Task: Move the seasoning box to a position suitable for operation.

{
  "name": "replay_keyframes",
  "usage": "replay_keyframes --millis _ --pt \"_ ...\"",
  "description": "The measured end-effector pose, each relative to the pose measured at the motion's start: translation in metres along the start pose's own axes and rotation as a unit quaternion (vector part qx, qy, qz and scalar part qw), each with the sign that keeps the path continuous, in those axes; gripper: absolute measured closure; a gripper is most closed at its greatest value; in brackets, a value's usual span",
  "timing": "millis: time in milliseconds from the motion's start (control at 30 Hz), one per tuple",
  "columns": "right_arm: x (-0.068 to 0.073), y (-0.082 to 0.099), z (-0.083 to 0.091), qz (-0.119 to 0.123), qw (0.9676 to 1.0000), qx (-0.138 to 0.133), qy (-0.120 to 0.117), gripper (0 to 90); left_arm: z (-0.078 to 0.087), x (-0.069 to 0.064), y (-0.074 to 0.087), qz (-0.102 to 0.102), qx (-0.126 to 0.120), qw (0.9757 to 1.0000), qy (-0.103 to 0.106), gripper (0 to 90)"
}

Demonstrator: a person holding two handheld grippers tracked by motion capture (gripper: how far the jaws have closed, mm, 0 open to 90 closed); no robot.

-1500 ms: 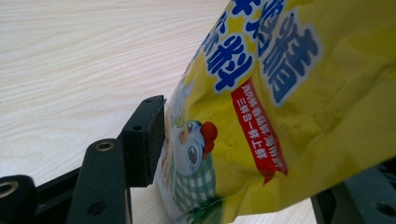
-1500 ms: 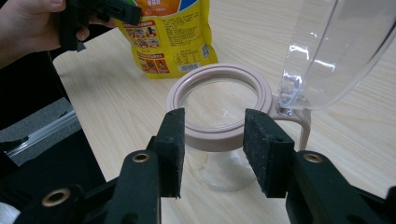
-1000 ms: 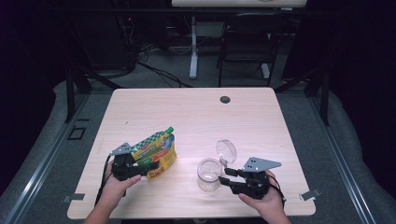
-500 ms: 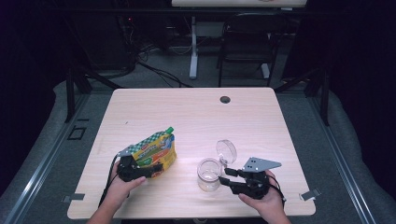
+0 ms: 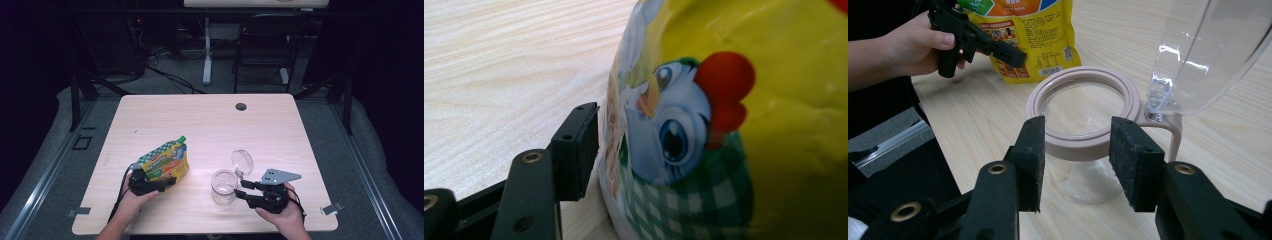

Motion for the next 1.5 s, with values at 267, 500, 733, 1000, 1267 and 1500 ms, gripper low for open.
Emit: replay_keyframes --millis 267,500,733,1000,1267,1500 --pt "0.001 0.0 0.0 0.001 1.0 0.002 0.0 58.0 -0.002 0.0 0.003 0.003 0.0 1.0 -0.001 40.7" --pt "0.0 0.0 0.001 0.001 1.0 0.0 0.0 58.0 -0.004 0.001 0.007 0.002 0.0 1.0 -0.005 36.3" --pt "0.0 0.0 0.0 0.001 1.0 0.001 0.001 58.0 -0.006 0.003 0.009 0.006 -0.003 1.0 -0.007 33.6" --pt "0.0 0.001 0.0 0.001 1.0 0.003 0.001 57.8 -0.01 0.002 0.011 0.001 -0.003 1.0 -0.006 34.5" --pt "0.0 0.001 0.0 0.001 1.0 0.002 0.001 57.8 -0.012 0.0 0.01 0.006 -0.014 0.9999 0.0 39.1" --pt "0.0 0.001 -0.001 0.001 1.0 0.003 0.002 57.7 -0.013 0.0 0.011 0.012 -0.012 0.9998 0.006 40.3"
Point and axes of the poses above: each handheld gripper's, and its own axes: z roughly backward along the jaws, y roughly out of its underside, x roughly to its left, the point moved 5 cm from there along -z, roughly forward along the jaws, and after that the axes turned 13 degrees about -z, right-handed, at the moved point
